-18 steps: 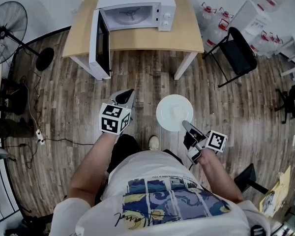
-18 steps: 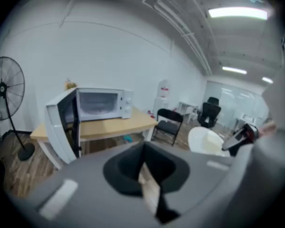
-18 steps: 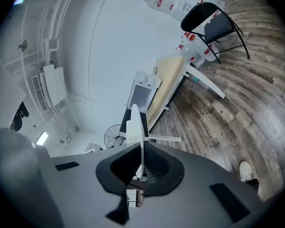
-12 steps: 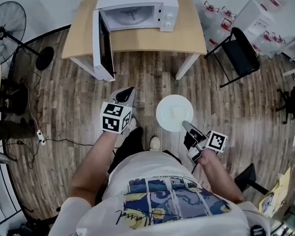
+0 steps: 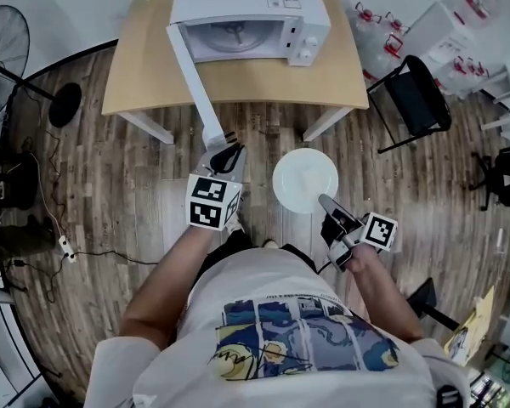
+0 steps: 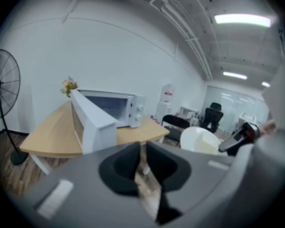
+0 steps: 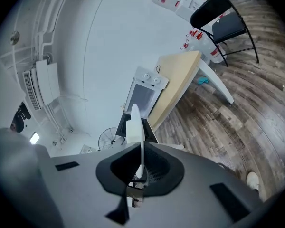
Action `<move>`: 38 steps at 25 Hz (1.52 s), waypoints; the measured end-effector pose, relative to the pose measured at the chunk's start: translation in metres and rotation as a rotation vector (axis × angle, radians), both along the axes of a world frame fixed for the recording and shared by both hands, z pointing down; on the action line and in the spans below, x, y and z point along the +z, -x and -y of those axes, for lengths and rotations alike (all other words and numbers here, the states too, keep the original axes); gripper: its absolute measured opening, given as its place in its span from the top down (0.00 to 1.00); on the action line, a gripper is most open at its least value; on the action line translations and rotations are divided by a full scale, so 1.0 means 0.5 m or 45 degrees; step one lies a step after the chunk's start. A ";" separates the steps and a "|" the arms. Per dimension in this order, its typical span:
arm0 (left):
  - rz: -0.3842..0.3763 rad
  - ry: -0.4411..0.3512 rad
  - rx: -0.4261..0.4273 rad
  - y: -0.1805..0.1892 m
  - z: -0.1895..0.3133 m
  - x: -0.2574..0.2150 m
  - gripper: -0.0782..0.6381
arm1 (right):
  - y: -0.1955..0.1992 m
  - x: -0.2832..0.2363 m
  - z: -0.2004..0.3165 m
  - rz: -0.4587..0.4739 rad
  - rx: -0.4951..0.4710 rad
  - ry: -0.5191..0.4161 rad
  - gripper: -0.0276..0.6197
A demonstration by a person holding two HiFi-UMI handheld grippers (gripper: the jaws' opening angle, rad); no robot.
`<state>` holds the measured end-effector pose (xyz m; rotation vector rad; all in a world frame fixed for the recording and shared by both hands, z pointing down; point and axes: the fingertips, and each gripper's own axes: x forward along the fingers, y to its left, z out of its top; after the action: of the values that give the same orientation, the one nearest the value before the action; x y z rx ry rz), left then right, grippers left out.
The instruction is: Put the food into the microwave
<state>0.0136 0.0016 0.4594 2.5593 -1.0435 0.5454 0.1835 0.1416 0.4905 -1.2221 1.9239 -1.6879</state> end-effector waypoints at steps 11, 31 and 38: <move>-0.024 0.062 0.133 -0.002 0.007 0.004 0.84 | 0.060 -0.011 0.210 -0.009 0.007 -0.010 0.94; 0.016 0.334 -0.262 0.148 0.022 0.039 0.87 | 0.162 0.099 0.677 0.182 -0.088 0.139 0.94; 0.061 0.231 -0.440 0.212 0.095 0.014 0.84 | 0.193 0.125 0.785 0.192 -0.053 0.141 0.94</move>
<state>-0.0923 -0.0458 0.4666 2.1565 -1.3498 0.5785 0.0870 -0.2511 0.5528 -1.0647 1.8004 -1.8730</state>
